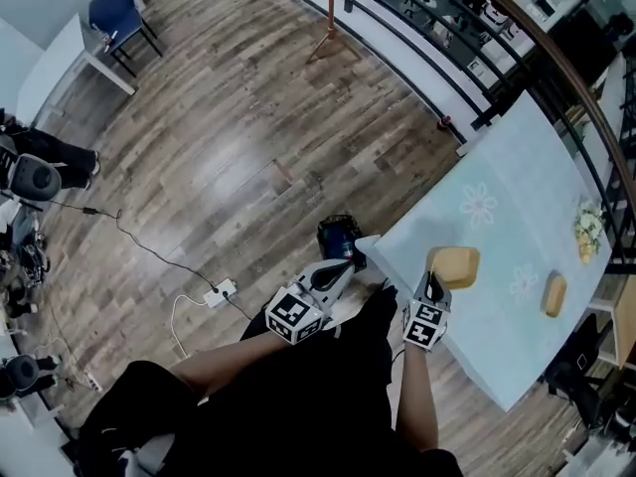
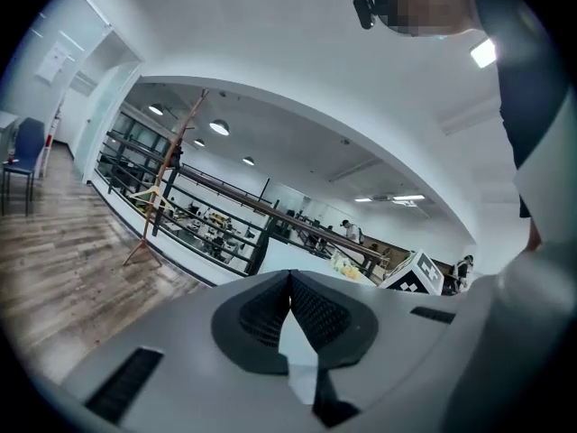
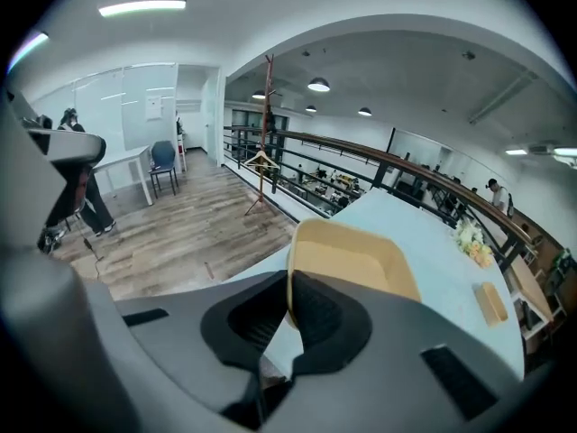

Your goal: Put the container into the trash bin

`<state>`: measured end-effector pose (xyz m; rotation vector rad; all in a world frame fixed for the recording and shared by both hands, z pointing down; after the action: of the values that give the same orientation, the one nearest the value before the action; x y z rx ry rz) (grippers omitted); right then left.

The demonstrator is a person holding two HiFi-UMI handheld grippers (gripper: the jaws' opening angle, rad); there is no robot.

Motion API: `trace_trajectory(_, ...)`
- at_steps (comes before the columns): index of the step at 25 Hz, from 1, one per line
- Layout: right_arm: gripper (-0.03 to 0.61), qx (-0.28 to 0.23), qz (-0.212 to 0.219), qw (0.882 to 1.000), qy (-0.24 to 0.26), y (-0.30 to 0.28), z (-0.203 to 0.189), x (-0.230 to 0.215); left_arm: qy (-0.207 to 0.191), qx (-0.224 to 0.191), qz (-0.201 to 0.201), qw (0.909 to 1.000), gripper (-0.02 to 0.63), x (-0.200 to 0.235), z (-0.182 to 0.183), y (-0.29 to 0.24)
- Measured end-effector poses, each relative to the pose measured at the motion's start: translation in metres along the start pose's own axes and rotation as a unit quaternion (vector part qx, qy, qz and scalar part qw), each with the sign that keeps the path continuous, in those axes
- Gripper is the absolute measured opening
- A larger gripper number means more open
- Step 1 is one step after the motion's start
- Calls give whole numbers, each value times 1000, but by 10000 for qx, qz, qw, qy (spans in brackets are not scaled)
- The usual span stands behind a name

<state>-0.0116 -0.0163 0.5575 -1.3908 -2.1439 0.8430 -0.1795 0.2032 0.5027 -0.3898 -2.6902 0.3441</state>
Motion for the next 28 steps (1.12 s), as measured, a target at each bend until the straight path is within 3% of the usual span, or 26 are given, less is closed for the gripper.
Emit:
trace_trajectory(5,41,-116,33,9994,-335,26,-8,53,-170,3,-187,9997,14,20,11,37)
trace_trajectory(12,41,-411,370,9985,-60,49,-14,110,-240,-76,-117,9996,14,22,8,56)
trace_trajectory(16,41,-461,534,9974,-147,64,-28,120,-222,7,-207,9995,14,7,0,65)
trace_trajectory(28,41,-592,944,9913,-703,92,-79,121,-694,257,-177,9971,14,-41,-16,83)
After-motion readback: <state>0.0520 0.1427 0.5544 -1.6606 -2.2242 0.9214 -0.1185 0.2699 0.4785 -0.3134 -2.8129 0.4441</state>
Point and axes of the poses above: the fingertips, and each gripper's own axes: y backward along the fingers, x to its left, z out of its top, the point moved 9 cm from there along y, backward along the fingers, and after that the axes turned 10 degrees about z, right-handed, at the moved point
